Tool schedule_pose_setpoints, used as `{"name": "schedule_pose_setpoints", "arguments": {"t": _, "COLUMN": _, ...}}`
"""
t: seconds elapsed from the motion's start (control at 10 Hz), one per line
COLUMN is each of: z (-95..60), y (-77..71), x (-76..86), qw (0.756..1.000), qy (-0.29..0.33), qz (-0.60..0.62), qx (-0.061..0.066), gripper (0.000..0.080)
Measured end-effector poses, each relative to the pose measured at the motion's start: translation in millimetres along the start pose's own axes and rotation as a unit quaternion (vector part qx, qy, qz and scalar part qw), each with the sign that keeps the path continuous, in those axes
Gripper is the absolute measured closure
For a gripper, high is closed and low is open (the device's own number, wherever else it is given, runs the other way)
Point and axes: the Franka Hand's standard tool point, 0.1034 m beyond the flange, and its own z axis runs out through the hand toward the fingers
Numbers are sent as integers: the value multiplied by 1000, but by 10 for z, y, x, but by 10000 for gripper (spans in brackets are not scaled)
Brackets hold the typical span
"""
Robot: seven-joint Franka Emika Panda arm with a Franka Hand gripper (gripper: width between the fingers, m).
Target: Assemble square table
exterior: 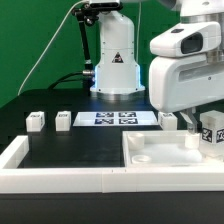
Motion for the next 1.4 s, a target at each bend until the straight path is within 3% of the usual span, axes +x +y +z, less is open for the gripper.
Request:
{"name": "schedule_pose_setpoints", "arguments": {"t": 0.1, "z": 1, "y": 0, "x": -1, "qw": 1000, "qy": 0, "qz": 0, "qx": 0, "gripper": 371}}
{"name": "schedule_pose_setpoints", "arguments": {"t": 0.2, "z": -1, "y": 8, "x": 1, "qw": 1000, "qy": 0, "qz": 0, "qx": -1, "gripper": 371}}
{"name": "schedule_pose_setpoints", "arguments": {"t": 0.3, "z": 0, "y": 35, "x": -4, "qw": 1000, "qy": 0, "qz": 8, "qx": -2, "gripper": 504}}
{"name": "schedule_pose_setpoints", "arguments": {"t": 0.6, "z": 0, "y": 39, "x": -5, "qw": 1000, "qy": 0, "qz": 27, "qx": -2, "gripper": 505}}
{"name": "schedule_pose_setpoints", "arguments": {"t": 0.8, "z": 11, "y": 65, "x": -8, "qw": 990, "qy": 9, "qz": 144, "qx": 3, "gripper": 505}}
{"name": "schedule_pose_setpoints", "arguments": {"t": 1.1, "z": 20, "y": 86, "x": -4, "qw": 958, "qy": 38, "qz": 286, "qx": 1, "gripper": 505}}
{"name": "schedule_pose_setpoints", "arguments": {"t": 1.4, "z": 16, "y": 111, "x": -1, "qw": 912, "qy": 53, "qz": 407, "qx": 6, "gripper": 505}}
